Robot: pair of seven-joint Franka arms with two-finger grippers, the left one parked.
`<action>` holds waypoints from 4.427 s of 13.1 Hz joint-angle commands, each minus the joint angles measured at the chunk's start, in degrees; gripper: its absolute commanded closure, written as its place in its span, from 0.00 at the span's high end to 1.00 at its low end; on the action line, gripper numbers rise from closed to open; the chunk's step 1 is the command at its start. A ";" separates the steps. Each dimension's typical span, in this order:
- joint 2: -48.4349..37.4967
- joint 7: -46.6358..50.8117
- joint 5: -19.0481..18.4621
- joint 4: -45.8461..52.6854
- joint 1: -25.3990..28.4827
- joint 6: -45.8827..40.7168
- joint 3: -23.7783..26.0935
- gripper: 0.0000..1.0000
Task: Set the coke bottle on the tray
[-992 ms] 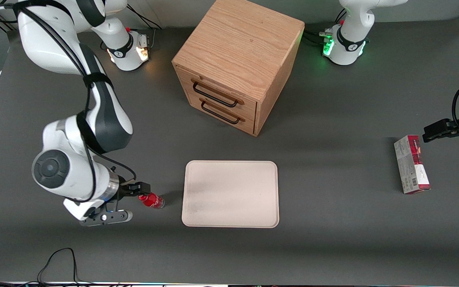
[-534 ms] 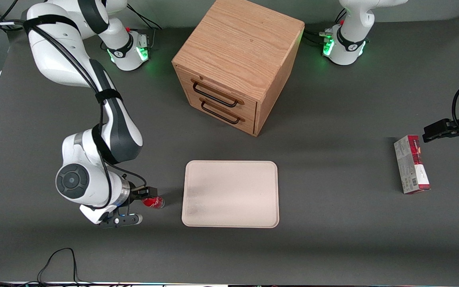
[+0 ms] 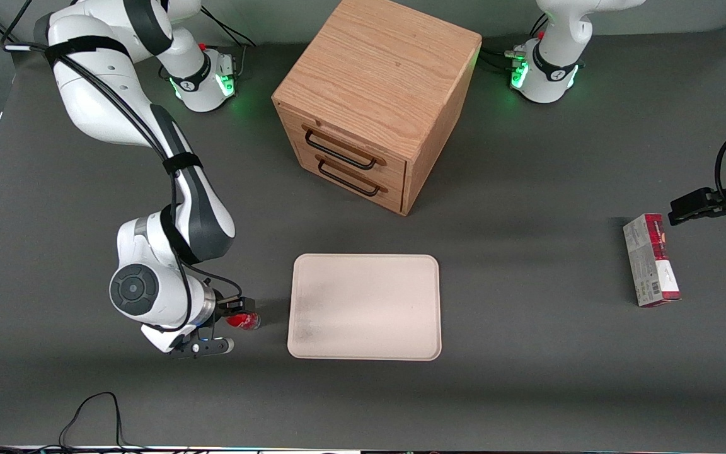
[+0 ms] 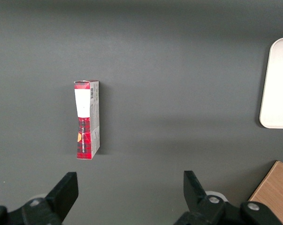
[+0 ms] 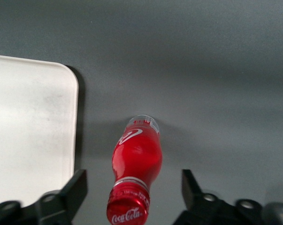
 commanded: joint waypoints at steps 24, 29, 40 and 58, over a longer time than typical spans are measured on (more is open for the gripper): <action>-17.16 2.81 -0.48 14.40 5.02 -28.13 5.27 0.13; -13.04 4.57 -1.71 14.67 8.82 -23.05 5.27 0.13; 5.33 4.49 -3.73 14.14 8.47 -4.67 4.65 0.13; -2.81 10.55 -5.14 14.05 8.82 -12.29 4.30 1.00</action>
